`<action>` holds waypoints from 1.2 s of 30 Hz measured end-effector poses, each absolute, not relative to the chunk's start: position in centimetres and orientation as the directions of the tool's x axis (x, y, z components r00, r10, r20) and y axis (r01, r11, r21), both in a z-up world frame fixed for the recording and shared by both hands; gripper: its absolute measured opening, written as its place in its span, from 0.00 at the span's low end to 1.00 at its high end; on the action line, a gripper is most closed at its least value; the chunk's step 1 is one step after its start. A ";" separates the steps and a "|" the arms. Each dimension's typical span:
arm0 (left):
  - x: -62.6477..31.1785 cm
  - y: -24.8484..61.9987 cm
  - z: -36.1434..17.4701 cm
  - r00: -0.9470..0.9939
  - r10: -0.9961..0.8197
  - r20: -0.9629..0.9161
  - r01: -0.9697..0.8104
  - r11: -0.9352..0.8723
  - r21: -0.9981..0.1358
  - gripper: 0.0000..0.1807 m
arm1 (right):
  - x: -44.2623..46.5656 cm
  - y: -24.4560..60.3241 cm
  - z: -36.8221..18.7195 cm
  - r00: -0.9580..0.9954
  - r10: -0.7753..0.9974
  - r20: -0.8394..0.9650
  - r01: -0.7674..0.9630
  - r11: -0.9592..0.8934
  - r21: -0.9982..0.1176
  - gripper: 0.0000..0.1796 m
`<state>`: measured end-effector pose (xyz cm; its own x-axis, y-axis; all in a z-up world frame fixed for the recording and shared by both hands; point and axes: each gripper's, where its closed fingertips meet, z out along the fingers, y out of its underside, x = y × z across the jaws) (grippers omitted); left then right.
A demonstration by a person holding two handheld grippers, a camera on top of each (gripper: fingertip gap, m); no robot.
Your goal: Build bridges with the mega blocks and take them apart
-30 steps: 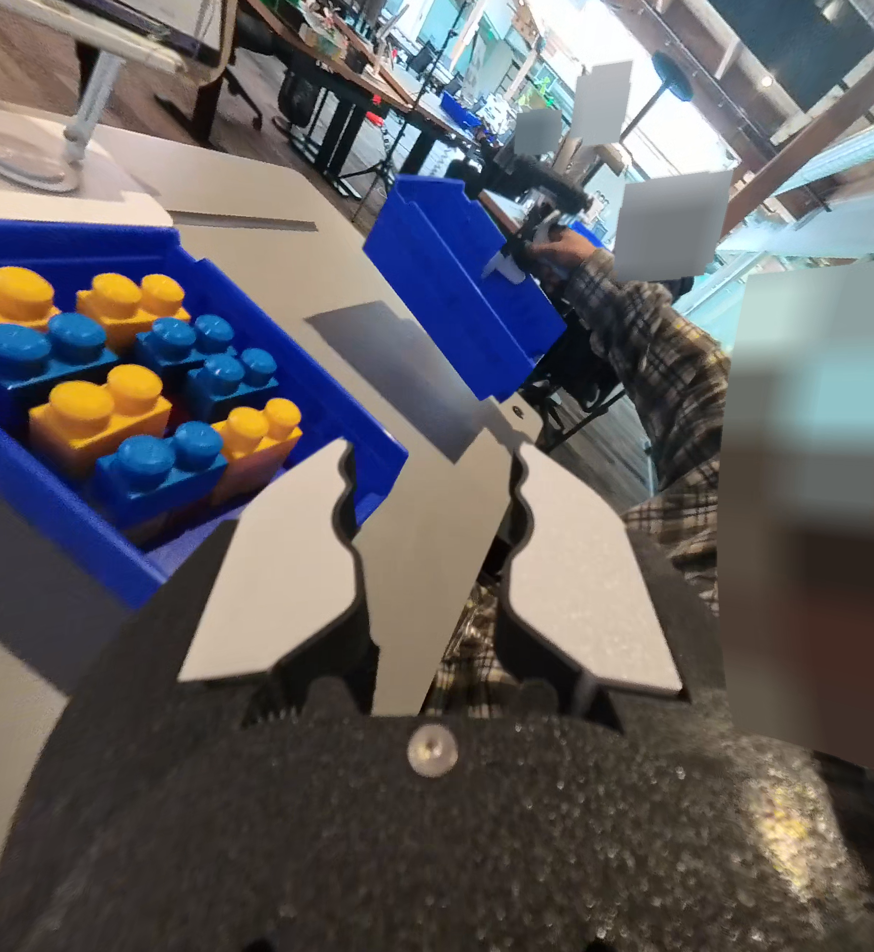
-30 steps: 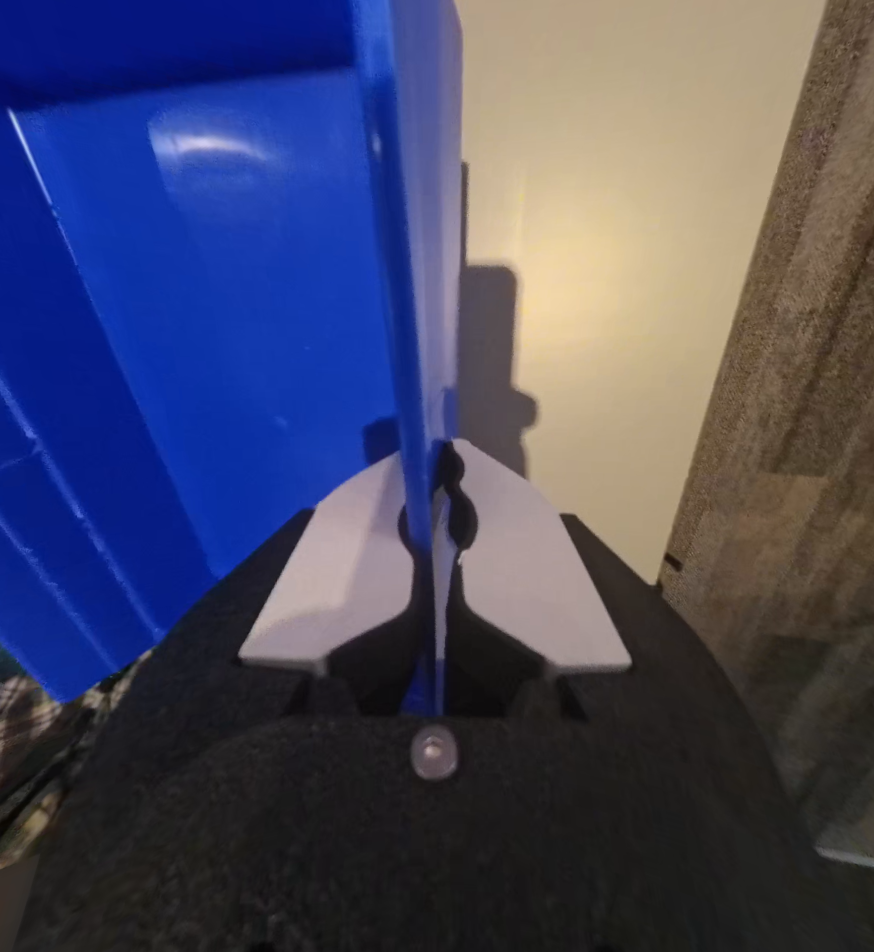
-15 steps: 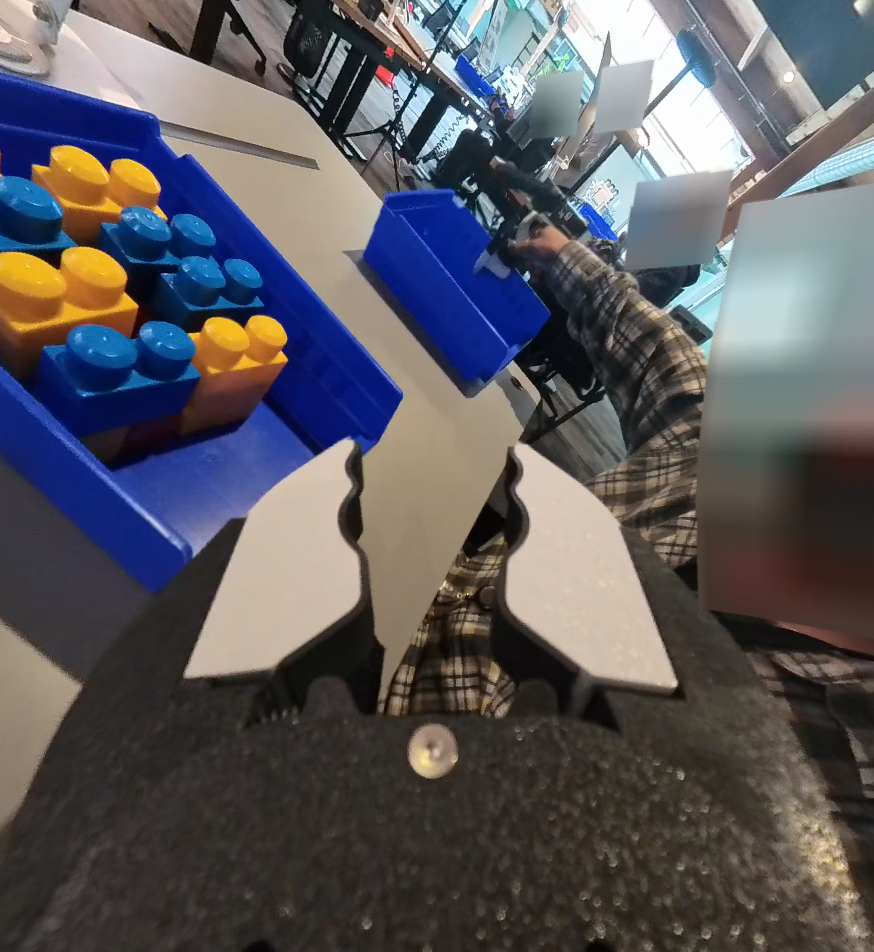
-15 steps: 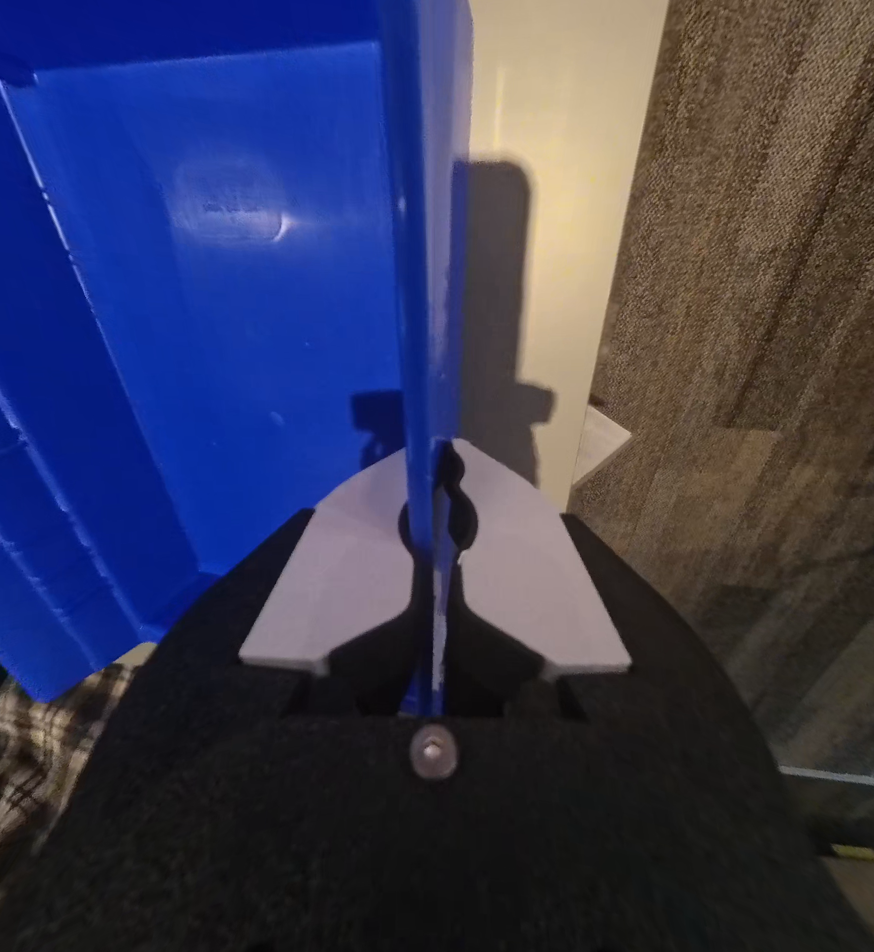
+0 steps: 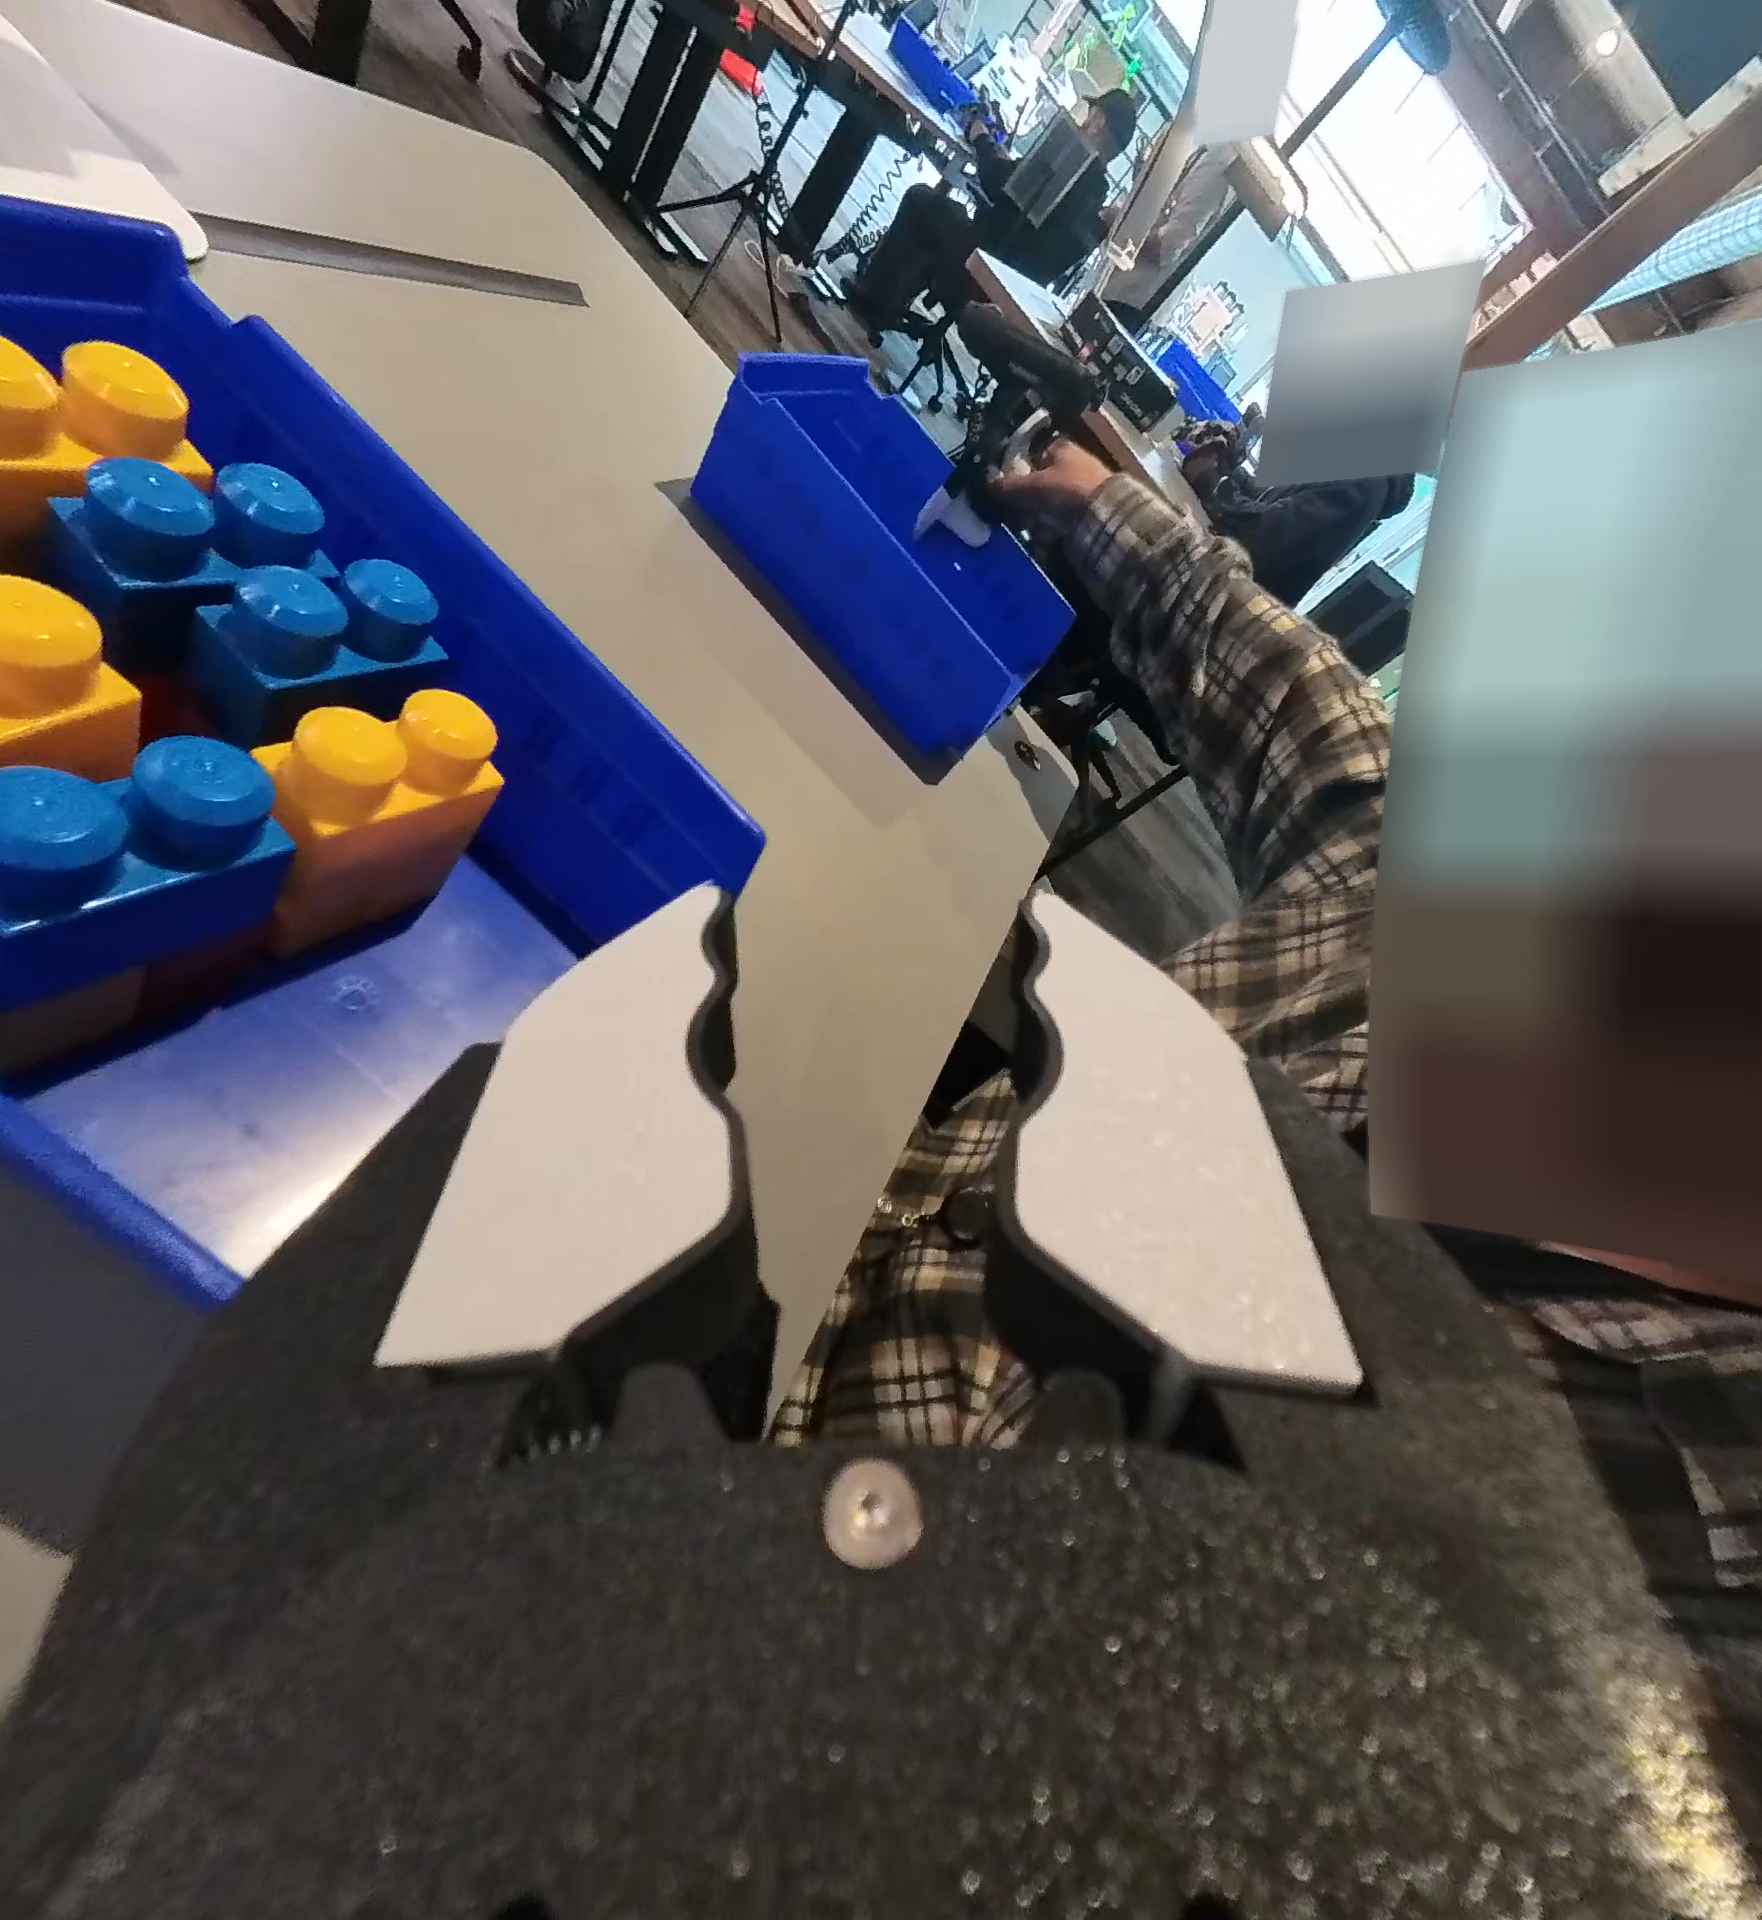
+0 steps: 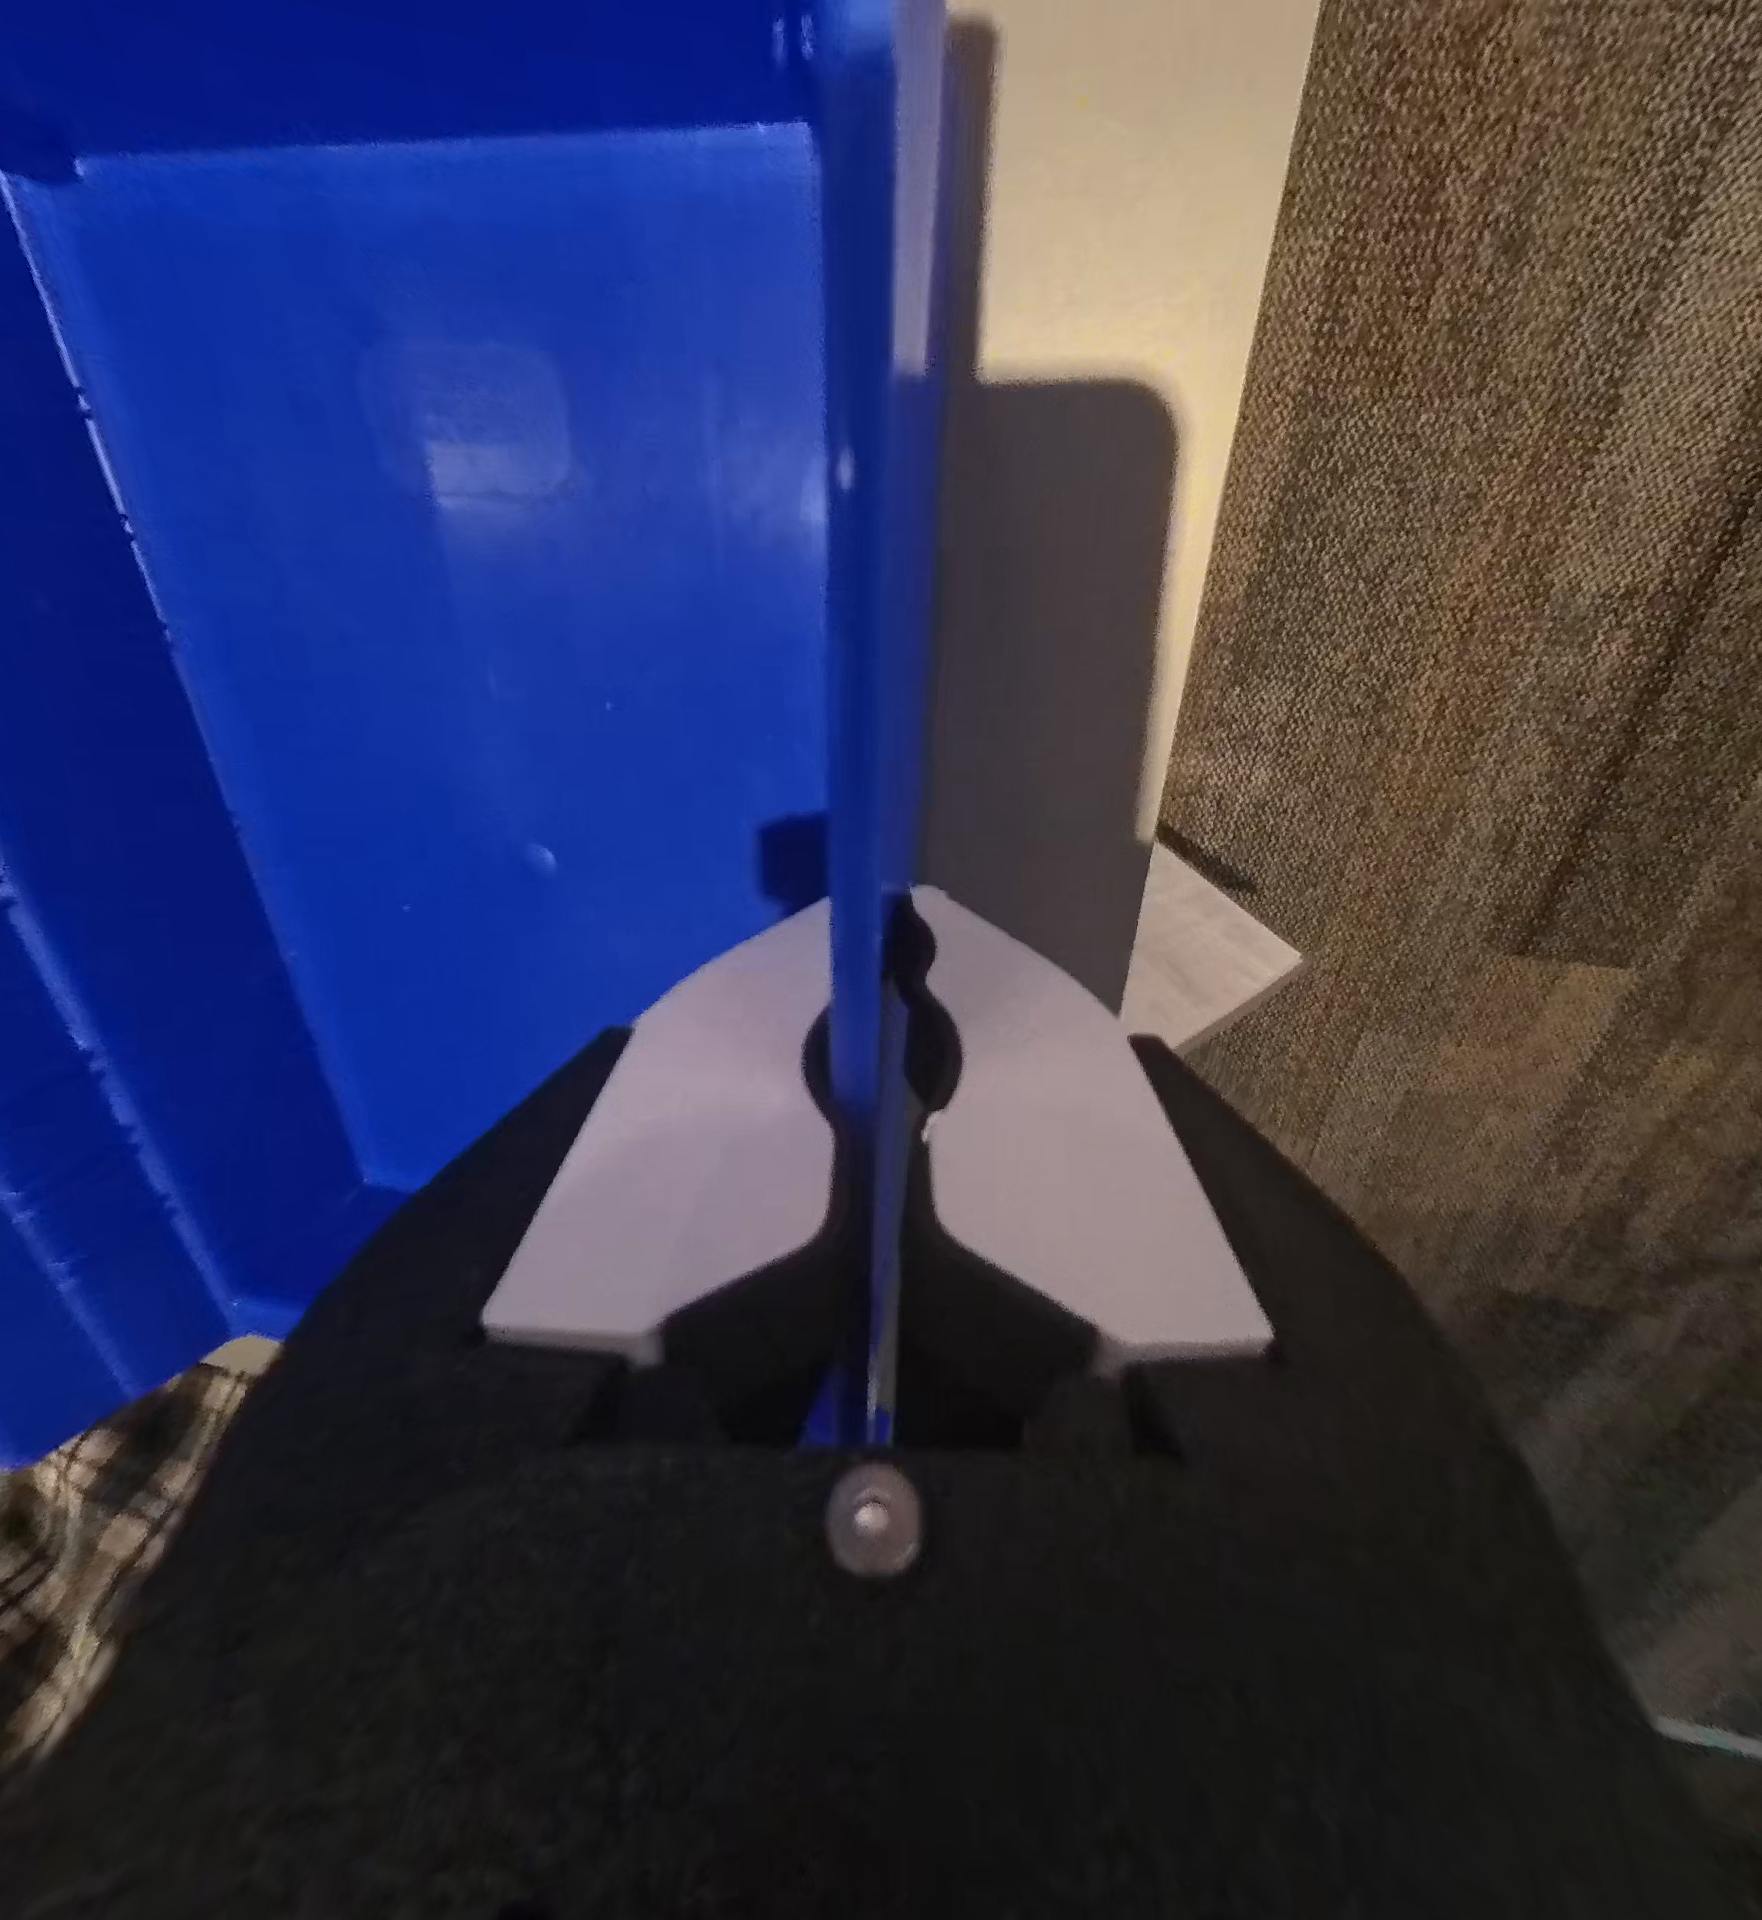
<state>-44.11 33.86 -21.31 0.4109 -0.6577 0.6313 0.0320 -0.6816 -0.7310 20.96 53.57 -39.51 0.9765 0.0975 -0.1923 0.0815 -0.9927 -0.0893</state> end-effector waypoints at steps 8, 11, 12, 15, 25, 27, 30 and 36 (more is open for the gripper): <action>-45.0 34.1 -21.1 0.445 -0.641 0.625 0.064 -0.673 -0.737 0.30 | 22.0 56.6 -34.8 0.973 0.111 -0.202 0.031 -0.931 -0.364 0.12; -45.9 34.6 -21.4 0.495 -0.630 0.598 0.065 -0.660 -0.749 0.33 | 21.2 57.6 -28.1 0.959 0.180 -0.218 0.010 -0.793 -0.609 0.18; -46.4 34.9 -21.6 0.521 -0.625 0.582 0.062 -0.652 -0.756 0.34 | 20.2 57.4 -25.3 0.947 0.236 -0.216 0.014 -0.706 -0.708 0.20; -47.8 36.2 -22.5 0.608 -0.595 0.527 0.040 -0.639 -0.768 0.38 | 16.4 54.6 -17.4 0.925 0.364 -0.110 0.037 -0.373 -0.927 0.29; -51.9 42.9 -27.4 0.869 -0.362 0.337 -0.036 -0.726 -0.687 0.52 | -0.7 42.6 -17.7 0.871 0.482 0.091 0.112 -0.015 -0.994 0.56; -52.4 43.7 -28.5 0.899 -0.311 0.308 -0.041 -0.759 -0.650 0.53 | -3.8 42.2 -19.8 0.846 0.530 0.062 0.107 -0.054 -0.993 0.60; -52.5 44.2 -30.9 0.930 -0.258 0.260 -0.071 -0.824 -0.562 0.53 | -7.4 42.5 -23.0 0.825 0.560 0.079 0.163 -0.101 -0.981 0.63; -51.6 43.0 -37.0 0.947 -0.228 0.227 -0.160 -0.946 -0.283 0.45 | -12.6 44.5 -29.0 0.775 0.632 -0.028 0.150 -0.227 -0.962 0.61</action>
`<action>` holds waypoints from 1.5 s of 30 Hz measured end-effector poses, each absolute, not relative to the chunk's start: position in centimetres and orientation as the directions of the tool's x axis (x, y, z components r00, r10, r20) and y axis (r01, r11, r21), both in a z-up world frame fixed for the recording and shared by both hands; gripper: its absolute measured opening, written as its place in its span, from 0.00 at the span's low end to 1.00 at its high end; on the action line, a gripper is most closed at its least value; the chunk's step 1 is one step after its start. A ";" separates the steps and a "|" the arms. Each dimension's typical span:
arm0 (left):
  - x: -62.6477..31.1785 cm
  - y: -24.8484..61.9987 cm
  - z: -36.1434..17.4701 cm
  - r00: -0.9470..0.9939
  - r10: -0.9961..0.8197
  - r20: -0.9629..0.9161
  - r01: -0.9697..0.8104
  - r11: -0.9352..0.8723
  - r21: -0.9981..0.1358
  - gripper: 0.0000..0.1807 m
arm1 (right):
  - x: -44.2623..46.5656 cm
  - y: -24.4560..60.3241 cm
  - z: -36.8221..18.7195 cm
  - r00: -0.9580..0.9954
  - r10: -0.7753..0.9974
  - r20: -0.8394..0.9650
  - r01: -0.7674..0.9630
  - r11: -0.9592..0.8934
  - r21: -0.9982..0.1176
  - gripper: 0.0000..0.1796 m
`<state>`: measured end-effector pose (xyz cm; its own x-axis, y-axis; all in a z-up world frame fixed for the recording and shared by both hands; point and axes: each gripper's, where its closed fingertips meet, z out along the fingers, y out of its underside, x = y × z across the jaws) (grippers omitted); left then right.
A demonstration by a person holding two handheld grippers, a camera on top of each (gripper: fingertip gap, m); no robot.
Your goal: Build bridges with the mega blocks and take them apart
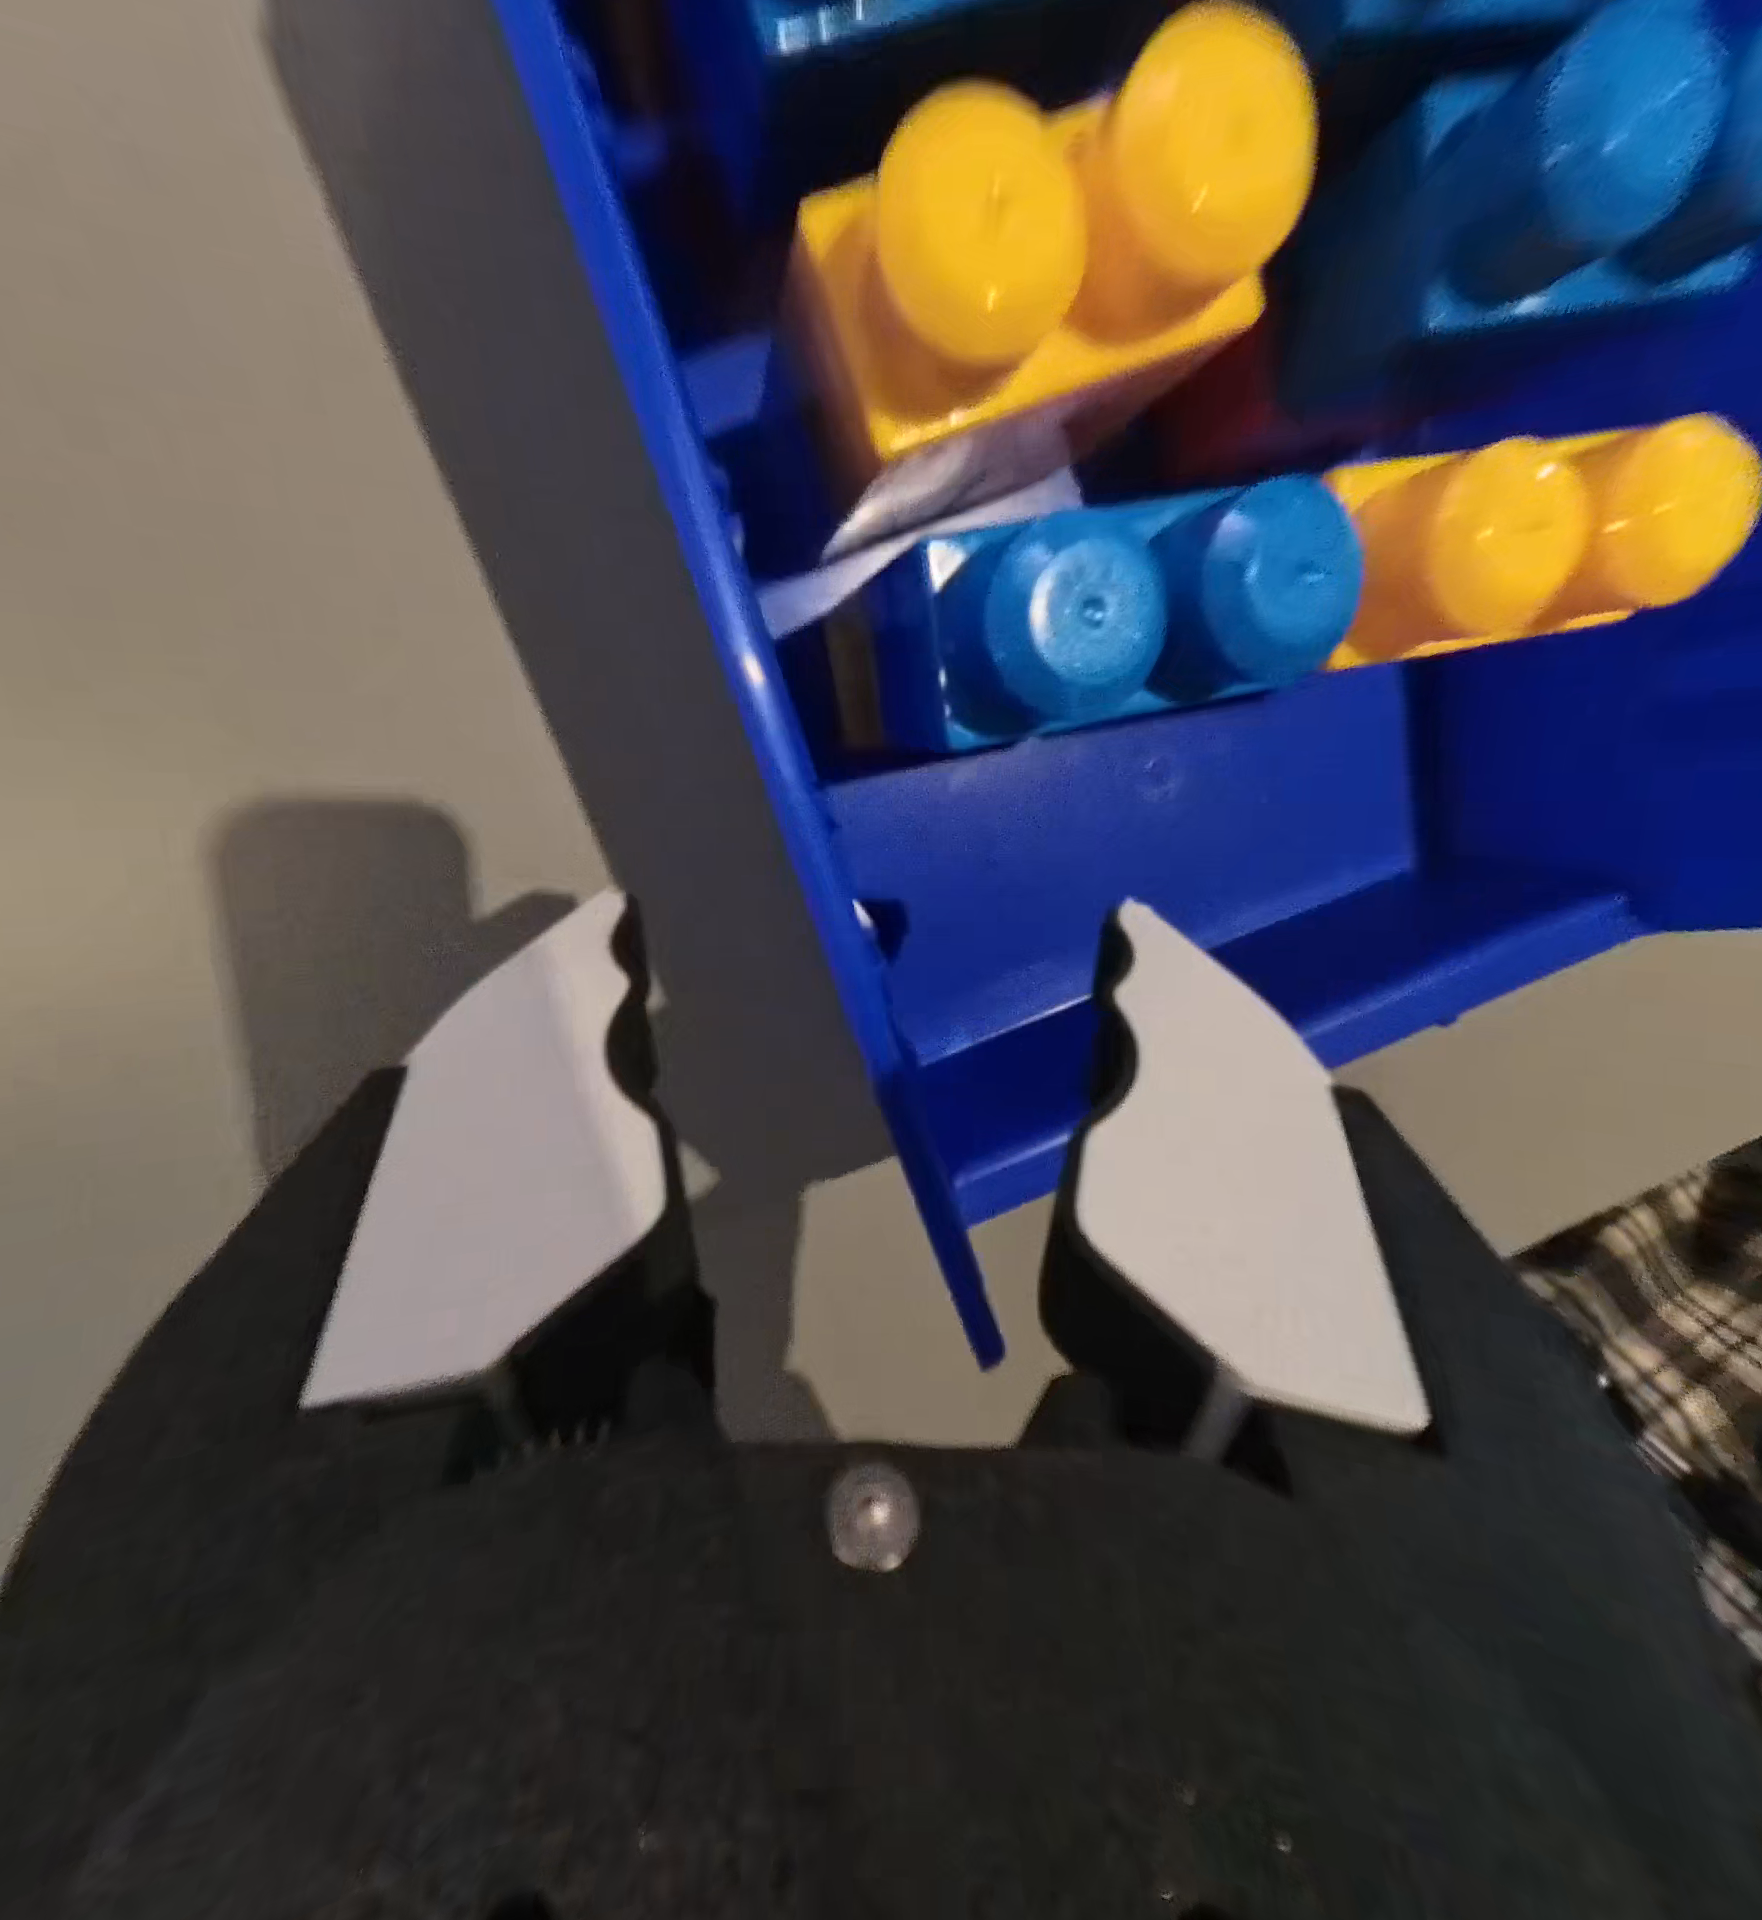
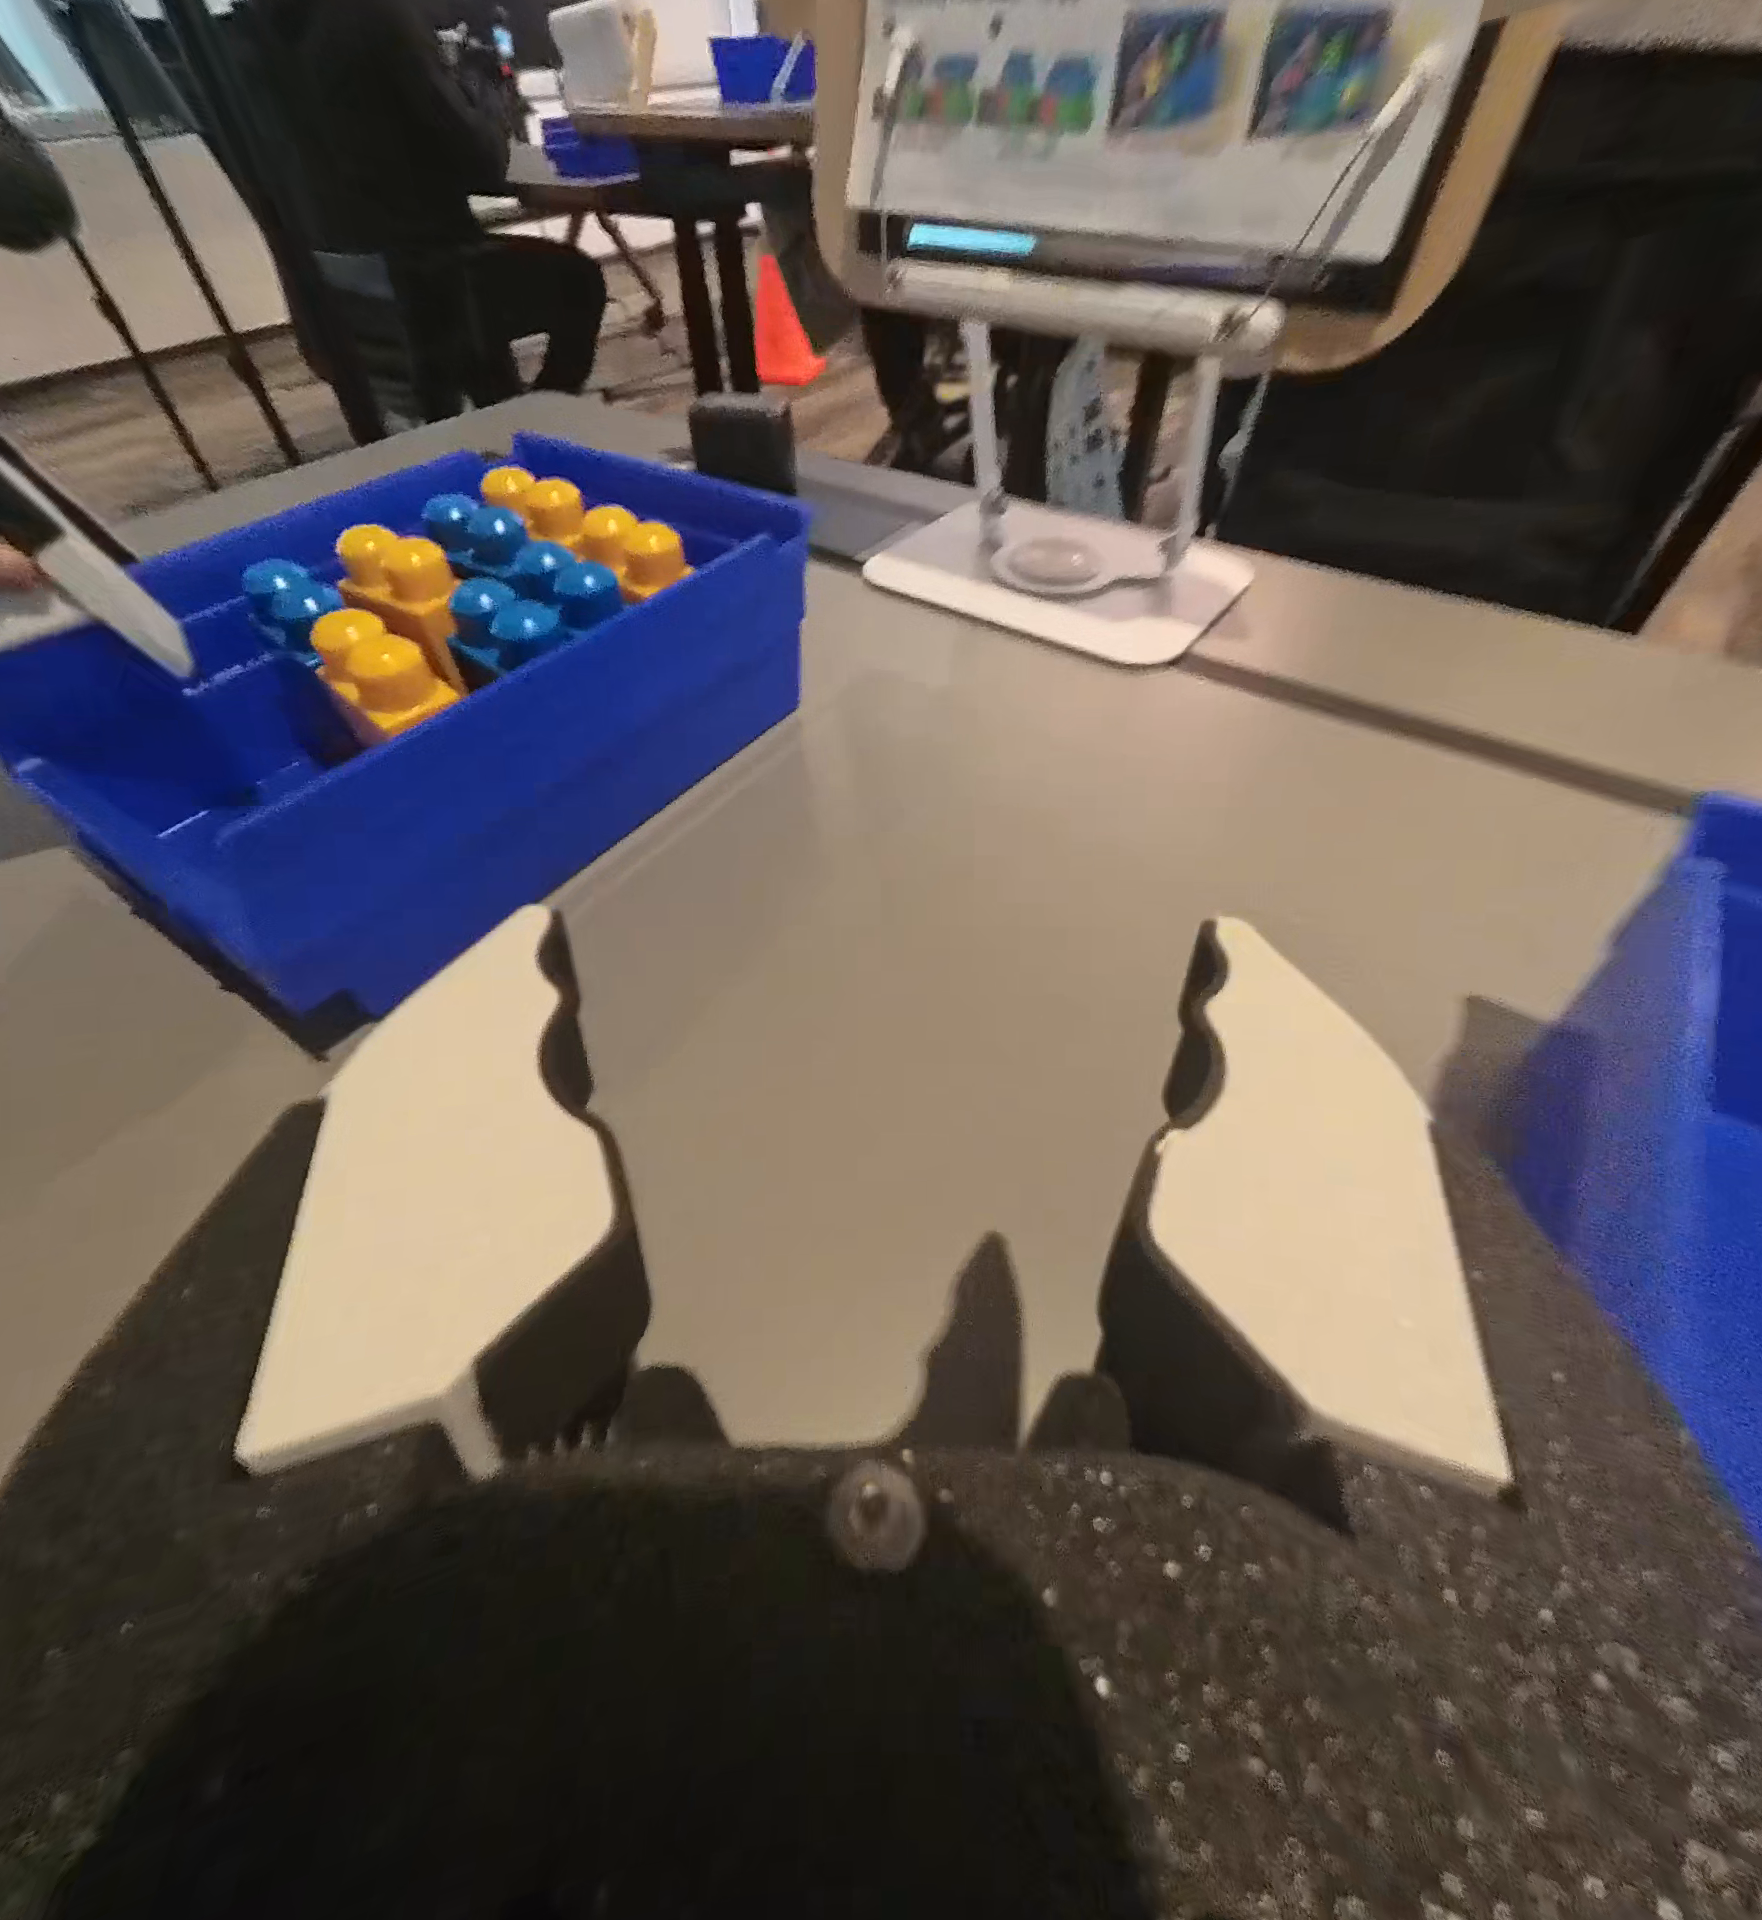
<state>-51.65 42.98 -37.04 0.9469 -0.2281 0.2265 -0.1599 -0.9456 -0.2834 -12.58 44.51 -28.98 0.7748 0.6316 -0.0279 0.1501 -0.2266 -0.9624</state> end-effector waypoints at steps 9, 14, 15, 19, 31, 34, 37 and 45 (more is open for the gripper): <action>-52.7 42.6 -39.7 0.952 -0.255 0.168 -0.227 -0.959 -0.169 0.06 | -14.5 45.6 -32.9 0.732 0.680 -0.044 0.147 -0.220 -0.964 0.32; -55.2 42.3 -39.7 0.963 -0.202 0.181 -0.168 -0.968 -0.188 0.03 | -13.3 45.9 -33.5 0.744 0.664 -0.072 0.097 -0.214 -0.972 0.31; -56.1 42.1 -39.7 0.966 -0.191 0.172 -0.156 -0.967 -0.199 0.03 | -13.2 46.0 -33.9 0.746 0.662 -0.073 0.100 -0.219 -0.971 0.31; -59.2 40.8 -39.6 0.973 -0.140 0.185 -0.099 -0.972 -0.214 0.03 | -13.4 45.9 -35.2 0.729 0.675 -0.111 0.103 -0.269 -0.958 0.31; -72.6 36.4 -39.5 0.982 0.077 0.172 0.116 -0.967 -0.228 0.03 | -14.1 45.8 -35.0 0.724 0.687 -0.063 0.126 -0.222 -0.967 0.29; -76.3 35.6 -39.5 0.977 0.130 0.172 0.168 -0.959 -0.230 0.03 | -14.0 45.9 -34.5 0.729 0.683 -0.053 0.115 -0.197 -0.974 0.28; -79.6 35.3 -39.5 0.972 0.163 0.169 0.200 -0.952 -0.232 0.03 | -13.8 46.0 -34.4 0.738 0.673 -0.042 0.111 -0.183 -0.977 0.26; -85.6 35.2 -39.4 0.969 0.171 0.179 0.211 -0.948 -0.238 0.03 | -13.8 46.4 -34.2 0.748 0.662 -0.036 0.098 -0.165 -0.981 0.26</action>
